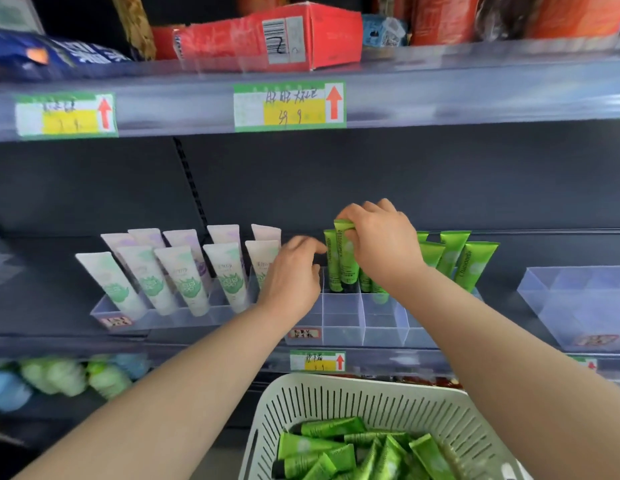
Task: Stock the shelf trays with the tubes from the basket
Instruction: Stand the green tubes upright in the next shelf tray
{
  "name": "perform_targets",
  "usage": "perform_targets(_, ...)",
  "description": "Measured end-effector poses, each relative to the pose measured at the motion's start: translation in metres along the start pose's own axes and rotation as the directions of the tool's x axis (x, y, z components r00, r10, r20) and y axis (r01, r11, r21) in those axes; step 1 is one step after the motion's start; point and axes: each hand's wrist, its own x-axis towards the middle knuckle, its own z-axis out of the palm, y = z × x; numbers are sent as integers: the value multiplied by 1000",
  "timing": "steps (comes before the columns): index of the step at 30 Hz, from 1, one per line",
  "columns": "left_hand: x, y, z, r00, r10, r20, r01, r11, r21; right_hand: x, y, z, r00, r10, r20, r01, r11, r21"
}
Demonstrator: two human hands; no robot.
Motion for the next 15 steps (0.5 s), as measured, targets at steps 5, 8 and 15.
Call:
perform_targets(5,-10,-4,-11,980,165,107,-184,963,197,3,2,12,997,2,73,1,999,-47)
perform_targets(8,-12,-2,-15,974,191,121,-214,952,220,5,2,18,995,-13,103,21,997,-81)
perform_targets(15,-23,2,-18,968,223,116,-241,956,169,-5,5,15,996,-43,76,49,995,-92)
